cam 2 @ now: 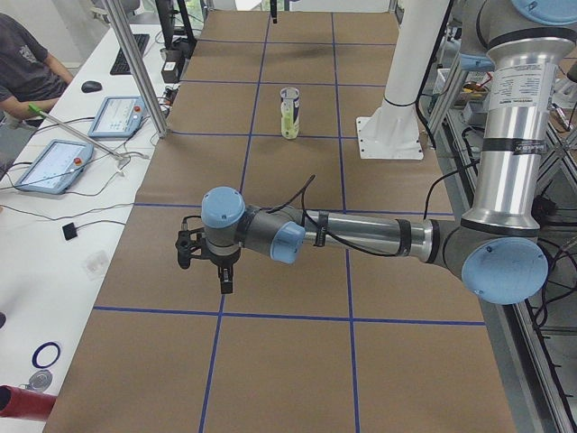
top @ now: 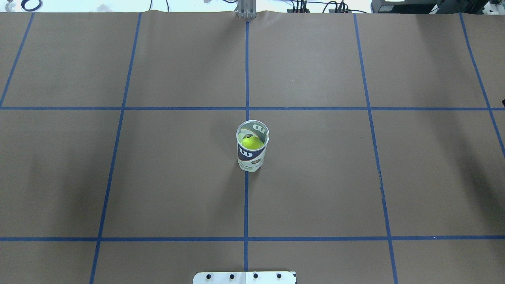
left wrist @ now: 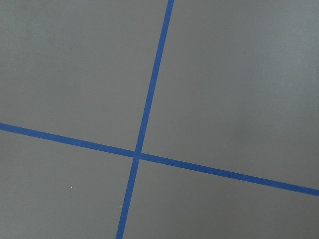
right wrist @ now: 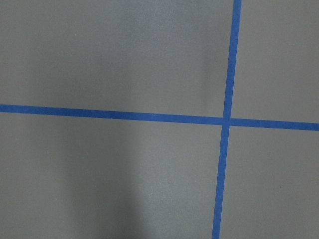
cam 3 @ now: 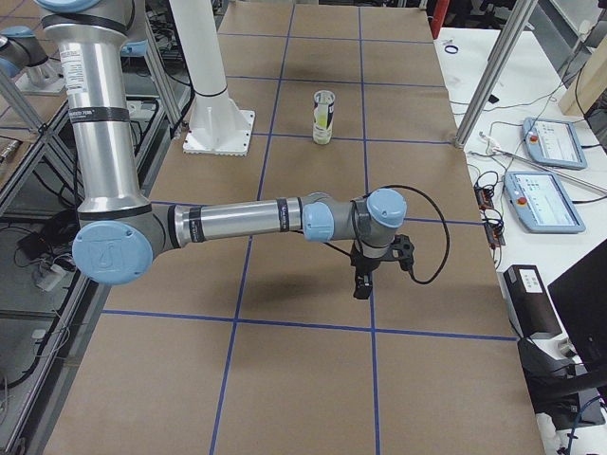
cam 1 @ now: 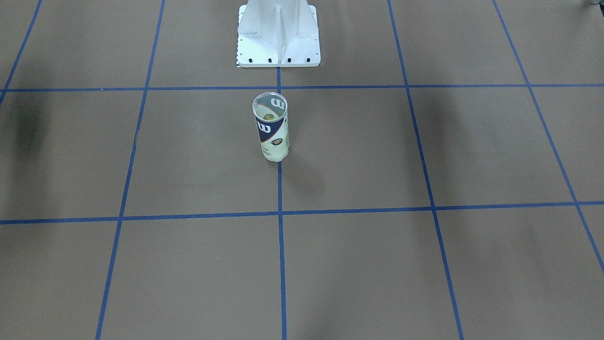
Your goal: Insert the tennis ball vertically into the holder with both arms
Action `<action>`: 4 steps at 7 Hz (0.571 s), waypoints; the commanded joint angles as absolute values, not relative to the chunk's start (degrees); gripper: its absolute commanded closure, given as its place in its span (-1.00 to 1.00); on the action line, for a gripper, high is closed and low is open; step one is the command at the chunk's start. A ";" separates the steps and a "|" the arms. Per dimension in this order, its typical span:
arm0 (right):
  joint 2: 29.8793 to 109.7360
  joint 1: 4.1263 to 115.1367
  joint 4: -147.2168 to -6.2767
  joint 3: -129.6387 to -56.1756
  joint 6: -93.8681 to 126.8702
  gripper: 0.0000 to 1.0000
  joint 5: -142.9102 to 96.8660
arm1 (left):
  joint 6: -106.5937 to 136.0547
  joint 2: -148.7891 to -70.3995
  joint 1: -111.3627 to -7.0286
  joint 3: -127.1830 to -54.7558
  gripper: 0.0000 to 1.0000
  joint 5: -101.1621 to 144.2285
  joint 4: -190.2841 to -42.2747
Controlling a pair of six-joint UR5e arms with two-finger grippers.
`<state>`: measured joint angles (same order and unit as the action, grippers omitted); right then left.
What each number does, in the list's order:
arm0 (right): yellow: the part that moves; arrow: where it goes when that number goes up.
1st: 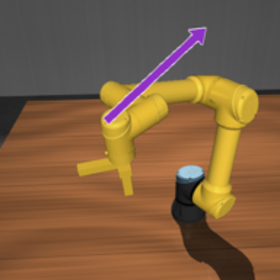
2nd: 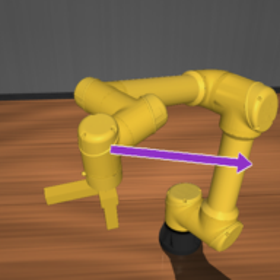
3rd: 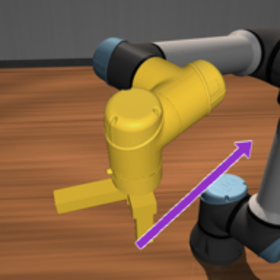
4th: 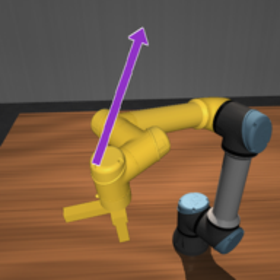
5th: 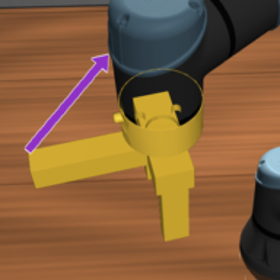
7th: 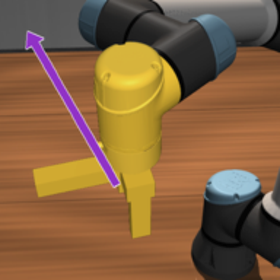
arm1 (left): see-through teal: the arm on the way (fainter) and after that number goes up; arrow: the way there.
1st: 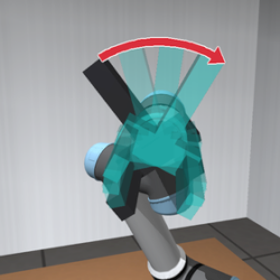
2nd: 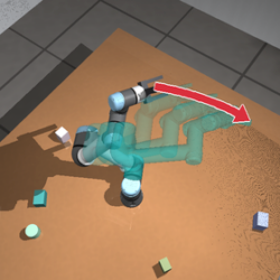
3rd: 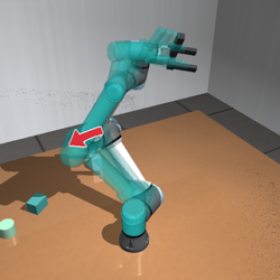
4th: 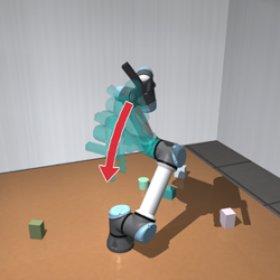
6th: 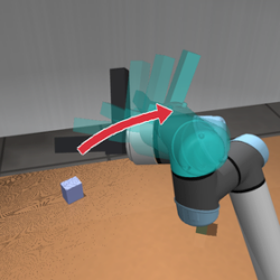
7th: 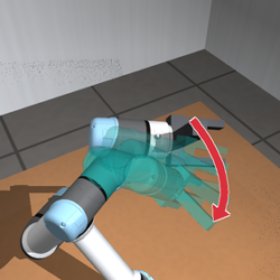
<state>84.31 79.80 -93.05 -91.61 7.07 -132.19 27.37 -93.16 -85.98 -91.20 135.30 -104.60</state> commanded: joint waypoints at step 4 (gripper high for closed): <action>86.57 79.80 -87.36 -91.23 7.56 -1.00 -132.27 | 17.49 -93.08 -85.87 -91.40 -1.00 130.87 -104.59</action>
<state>86.45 79.80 -87.70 -91.19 7.43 -132.21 18.07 -93.04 -85.82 -91.12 130.74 -104.47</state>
